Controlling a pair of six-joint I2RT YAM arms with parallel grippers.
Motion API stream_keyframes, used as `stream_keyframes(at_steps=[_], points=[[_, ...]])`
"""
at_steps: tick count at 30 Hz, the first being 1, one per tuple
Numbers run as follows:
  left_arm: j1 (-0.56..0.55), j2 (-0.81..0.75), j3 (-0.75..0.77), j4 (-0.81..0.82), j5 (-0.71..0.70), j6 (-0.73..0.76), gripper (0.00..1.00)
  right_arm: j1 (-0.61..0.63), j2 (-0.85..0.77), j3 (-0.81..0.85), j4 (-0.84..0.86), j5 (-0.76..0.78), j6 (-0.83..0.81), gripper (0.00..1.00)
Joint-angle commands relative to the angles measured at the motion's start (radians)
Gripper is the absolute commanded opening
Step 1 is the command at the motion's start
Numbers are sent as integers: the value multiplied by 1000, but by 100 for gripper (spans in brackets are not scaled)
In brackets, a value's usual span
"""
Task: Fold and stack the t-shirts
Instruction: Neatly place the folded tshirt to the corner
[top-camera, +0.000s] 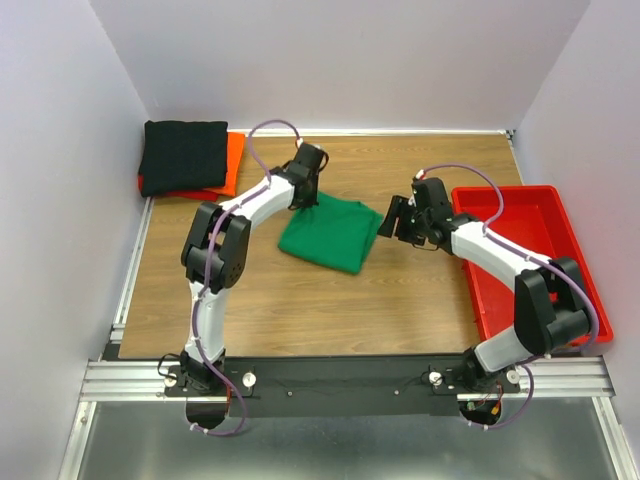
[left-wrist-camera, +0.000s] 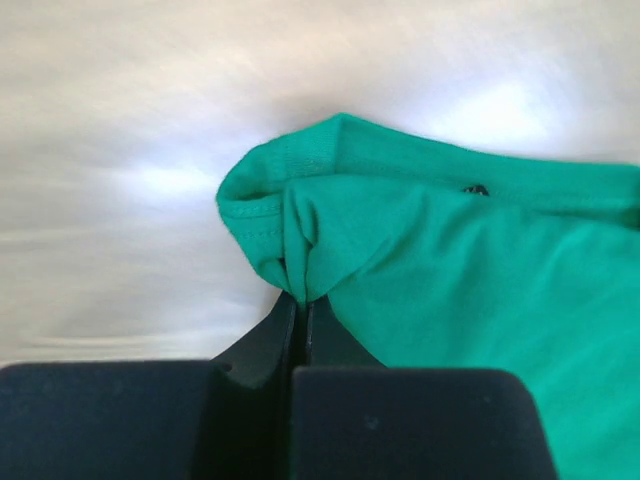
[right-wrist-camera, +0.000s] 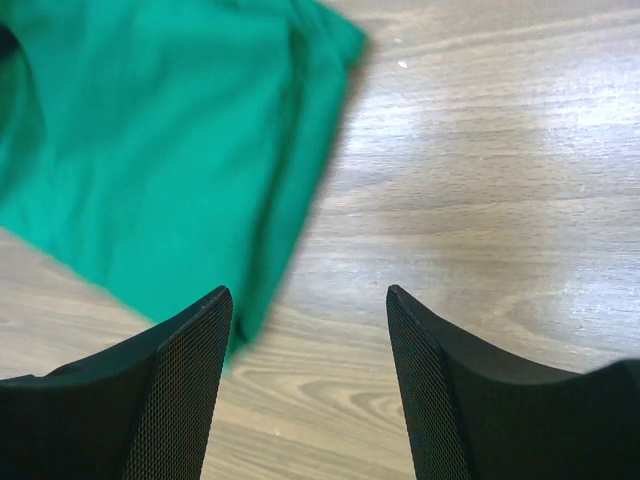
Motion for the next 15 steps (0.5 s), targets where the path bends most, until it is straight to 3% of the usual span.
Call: stream_keyframes(at_steps=[1,8,15], points=[[10,68,179,-160,-348,66,0,-4,-71,-21,0,-40,-7,70],[52,216,448,-276,-575,149,0,-3,-119,-37,-6,-57,-7,69],[131,251,598,-281,-704,278,0,-1,-137,-24,-36,-58,-10,69]])
